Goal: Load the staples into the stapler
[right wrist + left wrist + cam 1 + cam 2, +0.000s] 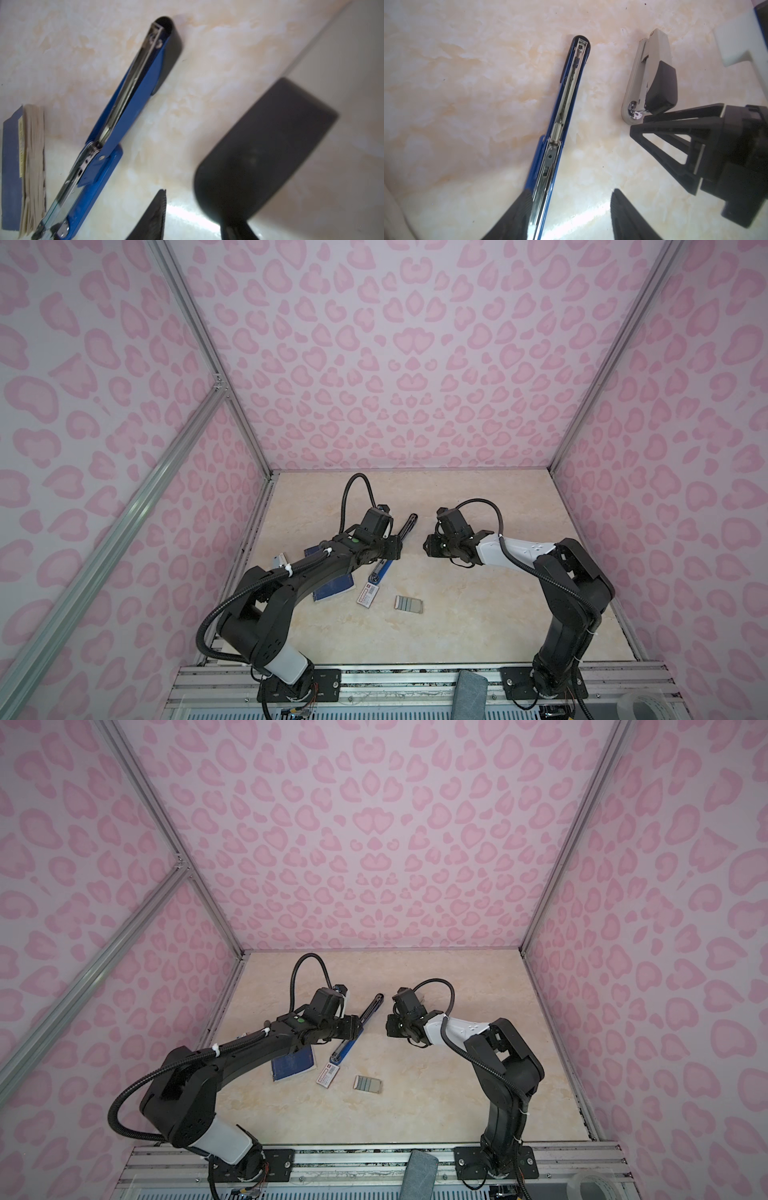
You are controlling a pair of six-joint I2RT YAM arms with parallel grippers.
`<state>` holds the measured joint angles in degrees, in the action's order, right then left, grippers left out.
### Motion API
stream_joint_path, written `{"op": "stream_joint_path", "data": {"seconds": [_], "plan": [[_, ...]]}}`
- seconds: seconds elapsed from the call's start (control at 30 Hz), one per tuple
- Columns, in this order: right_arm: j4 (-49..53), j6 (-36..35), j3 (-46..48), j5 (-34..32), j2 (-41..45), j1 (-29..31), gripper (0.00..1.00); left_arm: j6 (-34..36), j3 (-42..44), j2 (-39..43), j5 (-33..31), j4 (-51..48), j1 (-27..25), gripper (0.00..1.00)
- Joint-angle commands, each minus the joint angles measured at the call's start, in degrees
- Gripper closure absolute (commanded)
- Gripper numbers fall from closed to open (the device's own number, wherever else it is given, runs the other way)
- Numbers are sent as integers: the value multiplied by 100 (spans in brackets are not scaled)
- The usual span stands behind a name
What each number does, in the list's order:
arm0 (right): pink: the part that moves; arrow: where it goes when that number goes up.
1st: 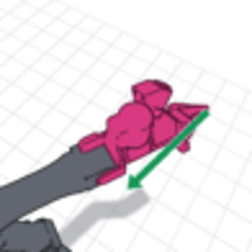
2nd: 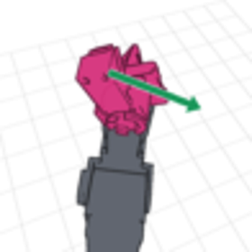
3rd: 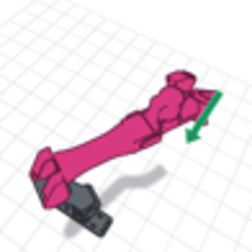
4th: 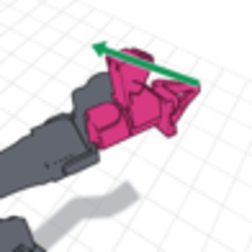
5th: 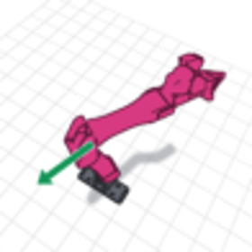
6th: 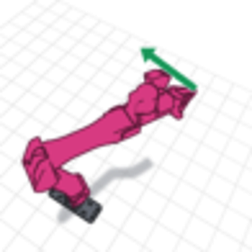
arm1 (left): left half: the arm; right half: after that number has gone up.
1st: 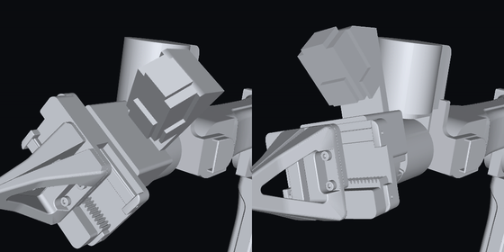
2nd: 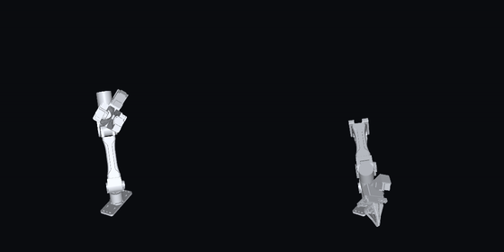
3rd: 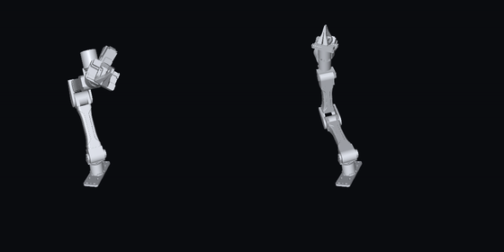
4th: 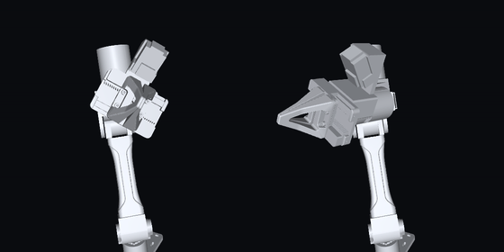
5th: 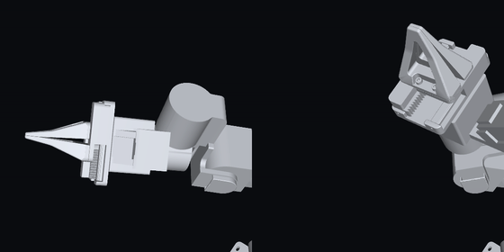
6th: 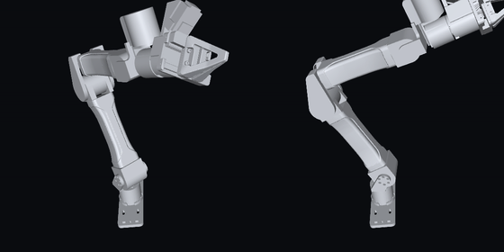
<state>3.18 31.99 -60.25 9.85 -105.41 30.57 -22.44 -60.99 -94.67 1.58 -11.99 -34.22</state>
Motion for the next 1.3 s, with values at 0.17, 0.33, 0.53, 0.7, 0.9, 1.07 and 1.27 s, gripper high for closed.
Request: {"op": "stream_joint_path", "data": {"seconds": [0.17, 0.33, 0.53, 0.7, 0.9, 1.07, 1.27], "plan": [[-272, 246, -13, -520, -138, -494, 57, 555, -1141, -1154, 104, -37, 3, 37], [-163, 236, -20, -719, -80, -719, 57, 666, -1540, -1624, -26, -119, 3, 37], [-41, 132, 176, -637, 396, -546, 56, 913, -2030, -2043, -152, -309, 3, 37], [-606, 264, 789, -255, 965, -212, 56, 1093, -2378, -2444, -414, -448, 3, 40], [-1554, 319, 1078, 401, 800, -111, 55, 1205, -2608, -2780, -514, -541, 3, 50], [-2269, 545, 1022, 728, 284, -211, 51, 1295, -2615, -2845, -379, -537, 3, 71], [-3105, 757, 804, 1024, -282, -384, 43, 1397, -2485, -2718, -286, -435, 3, 83]]}}
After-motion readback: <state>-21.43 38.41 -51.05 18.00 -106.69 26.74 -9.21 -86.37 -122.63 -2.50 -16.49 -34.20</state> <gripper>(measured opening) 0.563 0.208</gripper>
